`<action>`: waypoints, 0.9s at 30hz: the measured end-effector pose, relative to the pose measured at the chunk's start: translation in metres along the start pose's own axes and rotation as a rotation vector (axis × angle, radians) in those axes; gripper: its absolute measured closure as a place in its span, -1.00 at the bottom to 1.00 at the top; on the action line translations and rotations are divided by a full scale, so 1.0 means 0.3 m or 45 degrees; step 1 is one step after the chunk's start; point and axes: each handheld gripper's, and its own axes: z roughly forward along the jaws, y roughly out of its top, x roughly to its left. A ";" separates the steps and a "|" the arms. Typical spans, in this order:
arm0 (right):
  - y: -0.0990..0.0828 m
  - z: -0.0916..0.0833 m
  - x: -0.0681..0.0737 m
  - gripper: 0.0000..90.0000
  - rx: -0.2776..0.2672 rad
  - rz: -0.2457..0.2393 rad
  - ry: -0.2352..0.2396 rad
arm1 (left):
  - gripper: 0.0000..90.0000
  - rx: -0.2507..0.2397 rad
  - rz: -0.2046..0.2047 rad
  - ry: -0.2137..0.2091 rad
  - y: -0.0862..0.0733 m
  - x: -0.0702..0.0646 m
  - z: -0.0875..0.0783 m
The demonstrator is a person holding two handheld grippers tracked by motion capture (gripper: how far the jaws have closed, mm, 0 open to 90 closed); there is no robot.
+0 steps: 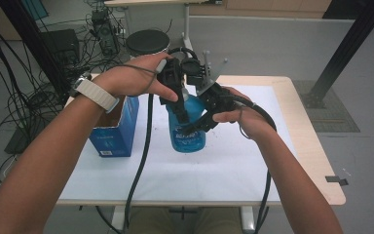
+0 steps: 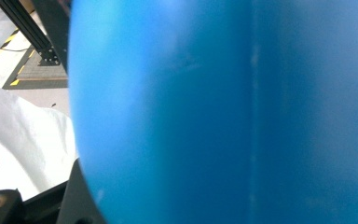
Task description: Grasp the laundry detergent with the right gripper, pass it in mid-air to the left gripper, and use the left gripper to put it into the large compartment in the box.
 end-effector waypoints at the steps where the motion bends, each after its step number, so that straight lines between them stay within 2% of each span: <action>1: 0.000 0.000 0.000 -0.05 0.000 -0.001 -0.001 | -0.17 -0.002 -0.001 0.000 0.000 0.001 0.000; 27: 0.002 0.000 -0.001 -0.05 -0.005 -0.012 0.002 | -0.17 0.002 -0.004 0.004 0.000 -0.002 -0.002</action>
